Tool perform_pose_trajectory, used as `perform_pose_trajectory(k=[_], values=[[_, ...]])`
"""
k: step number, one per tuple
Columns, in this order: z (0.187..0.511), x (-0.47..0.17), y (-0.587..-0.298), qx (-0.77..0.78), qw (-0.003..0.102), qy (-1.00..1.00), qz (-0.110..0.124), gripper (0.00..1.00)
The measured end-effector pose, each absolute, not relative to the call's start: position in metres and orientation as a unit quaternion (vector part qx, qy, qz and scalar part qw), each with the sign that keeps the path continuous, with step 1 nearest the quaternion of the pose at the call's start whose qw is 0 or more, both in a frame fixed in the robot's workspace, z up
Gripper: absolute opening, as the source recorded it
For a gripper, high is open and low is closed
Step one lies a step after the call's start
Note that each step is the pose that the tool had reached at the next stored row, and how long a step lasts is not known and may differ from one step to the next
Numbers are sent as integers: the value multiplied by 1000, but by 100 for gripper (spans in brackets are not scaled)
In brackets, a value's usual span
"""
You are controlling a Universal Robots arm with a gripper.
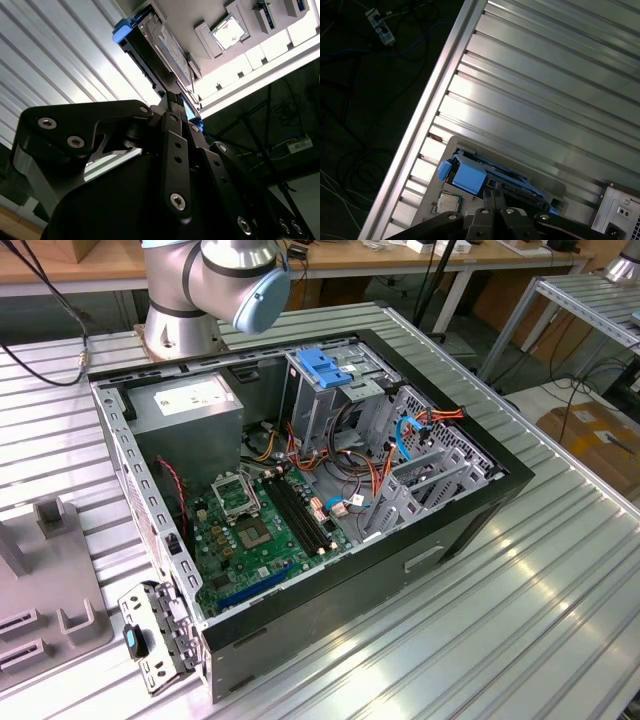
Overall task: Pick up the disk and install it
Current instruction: 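Pick up the disk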
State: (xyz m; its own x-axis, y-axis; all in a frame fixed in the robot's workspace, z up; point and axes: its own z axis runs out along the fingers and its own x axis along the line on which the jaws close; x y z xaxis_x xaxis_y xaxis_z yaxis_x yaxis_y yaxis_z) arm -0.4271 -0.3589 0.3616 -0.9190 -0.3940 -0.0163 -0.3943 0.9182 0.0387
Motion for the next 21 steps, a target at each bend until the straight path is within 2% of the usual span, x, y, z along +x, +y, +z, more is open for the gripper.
perform_pose_trajectory(k=[14, 21], values=[[361, -426, -359, -213, 4, 977, 21, 11], [360, -425, -359, -276, 2, 961, 21, 11]])
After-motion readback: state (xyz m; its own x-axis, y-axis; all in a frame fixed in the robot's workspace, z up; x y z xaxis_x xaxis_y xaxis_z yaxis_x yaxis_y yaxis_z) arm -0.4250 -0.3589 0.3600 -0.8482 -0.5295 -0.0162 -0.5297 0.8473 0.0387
